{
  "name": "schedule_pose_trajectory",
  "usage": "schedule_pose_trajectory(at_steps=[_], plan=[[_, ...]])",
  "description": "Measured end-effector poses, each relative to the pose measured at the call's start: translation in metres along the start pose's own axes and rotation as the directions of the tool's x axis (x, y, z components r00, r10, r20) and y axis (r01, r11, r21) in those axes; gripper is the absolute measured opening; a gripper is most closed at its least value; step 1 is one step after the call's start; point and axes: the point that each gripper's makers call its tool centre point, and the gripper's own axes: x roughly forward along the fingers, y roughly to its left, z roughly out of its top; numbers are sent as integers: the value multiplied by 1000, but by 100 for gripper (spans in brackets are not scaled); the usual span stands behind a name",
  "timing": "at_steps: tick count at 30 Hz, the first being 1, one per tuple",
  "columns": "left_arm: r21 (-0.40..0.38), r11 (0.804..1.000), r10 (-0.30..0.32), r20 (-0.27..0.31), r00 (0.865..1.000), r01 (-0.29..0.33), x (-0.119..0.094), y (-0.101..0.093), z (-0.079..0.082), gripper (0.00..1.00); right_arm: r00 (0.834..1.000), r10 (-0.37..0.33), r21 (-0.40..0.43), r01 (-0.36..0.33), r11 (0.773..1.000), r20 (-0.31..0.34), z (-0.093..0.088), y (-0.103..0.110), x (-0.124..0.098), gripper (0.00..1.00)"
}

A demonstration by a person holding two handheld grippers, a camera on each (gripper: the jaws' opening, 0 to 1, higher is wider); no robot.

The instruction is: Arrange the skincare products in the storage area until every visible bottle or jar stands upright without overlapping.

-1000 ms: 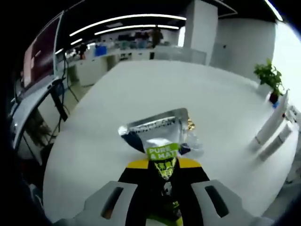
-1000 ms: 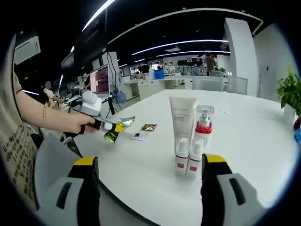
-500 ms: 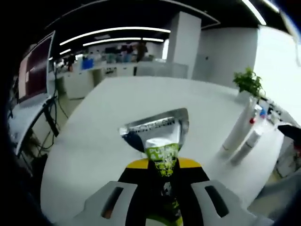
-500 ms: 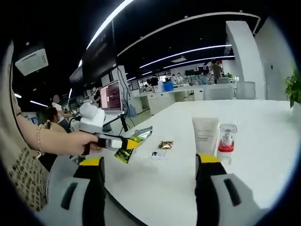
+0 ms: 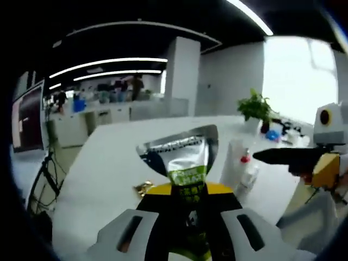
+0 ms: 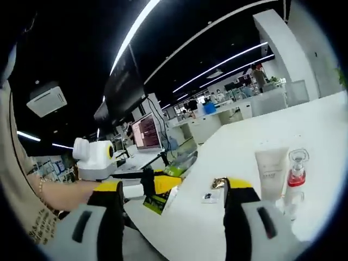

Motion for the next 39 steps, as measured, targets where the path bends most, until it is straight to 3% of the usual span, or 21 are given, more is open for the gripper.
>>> schedule_pose_trajectory(at_steps=[1,6,9,14,17,19,21,24,26,27,32,36,39], plan=[[15,1000,-6,9,1000,6,-3,-3,4,16,1000,19,48,-20,999,23,5,3,3,73],[55,997,-53,37,998,51,-18,-19,18,16,995,62,84,-68,994,74,20,13,10,59],[51,996,-81,47,996,79,-21,-27,22,16,990,91,121,-104,987,104,27,18,15,59],[75,989,-128,55,990,124,-27,-43,28,16,986,80,176,-105,979,146,38,15,20,53],[83,988,-138,58,989,133,-29,-47,30,16,985,74,209,-106,972,158,40,11,19,41],[82,988,-139,63,988,134,-31,-48,31,16,984,80,204,-111,973,156,39,11,17,27],[95,987,-134,51,990,129,-30,-48,28,17,982,109,221,-142,965,156,39,17,17,18],[101,987,-130,48,990,125,-30,-47,26,18,977,123,252,-165,954,174,41,20,16,13],[115,986,-128,52,990,122,-30,-46,27,20,976,121,263,-167,950,180,42,20,15,11],[112,986,-130,54,990,123,-30,-46,28,21,972,138,295,-191,936,190,45,23,14,10],[92,987,-135,58,989,129,-29,-44,34,32,967,158,307,-215,927,201,51,21,10,7],[86,983,-165,62,984,160,-30,-48,38,41,962,169,329,-234,915,213,55,18,6,5],[68,974,-219,73,973,214,-33,-54,44,51,959,182,336,-249,909,218,59,15,2,2]])
